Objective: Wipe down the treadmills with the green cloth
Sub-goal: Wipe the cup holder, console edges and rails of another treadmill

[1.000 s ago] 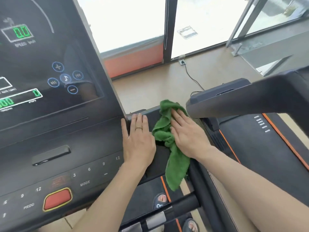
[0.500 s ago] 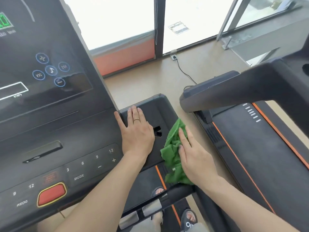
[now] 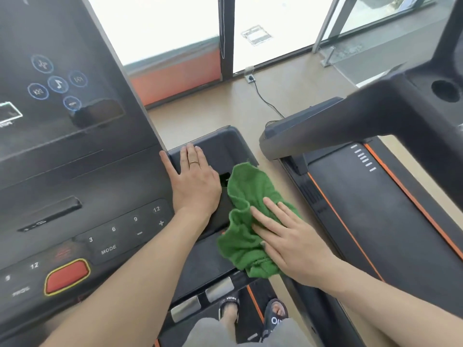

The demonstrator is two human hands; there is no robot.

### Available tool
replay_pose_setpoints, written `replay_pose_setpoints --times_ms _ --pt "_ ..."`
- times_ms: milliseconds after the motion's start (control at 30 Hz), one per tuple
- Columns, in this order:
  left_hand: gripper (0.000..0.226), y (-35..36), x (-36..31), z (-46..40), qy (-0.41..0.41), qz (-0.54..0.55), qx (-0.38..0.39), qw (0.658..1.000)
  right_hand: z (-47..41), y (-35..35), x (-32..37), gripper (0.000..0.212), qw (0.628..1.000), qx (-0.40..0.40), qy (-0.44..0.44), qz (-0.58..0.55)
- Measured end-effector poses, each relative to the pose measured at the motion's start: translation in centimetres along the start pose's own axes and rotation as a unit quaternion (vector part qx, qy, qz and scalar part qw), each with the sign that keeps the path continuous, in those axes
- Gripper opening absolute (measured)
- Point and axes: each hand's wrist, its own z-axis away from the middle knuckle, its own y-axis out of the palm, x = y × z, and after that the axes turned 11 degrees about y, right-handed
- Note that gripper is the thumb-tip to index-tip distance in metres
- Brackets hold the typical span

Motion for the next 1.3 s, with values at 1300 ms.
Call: replay_pose_setpoints --times_ms 1300 --pt "0.046 3.2 -8.6 15.8 0.11 0.164 0.017 0.98 5.7 0.6 0.1 0.048 0.766 0.105 0.436 -0.461"
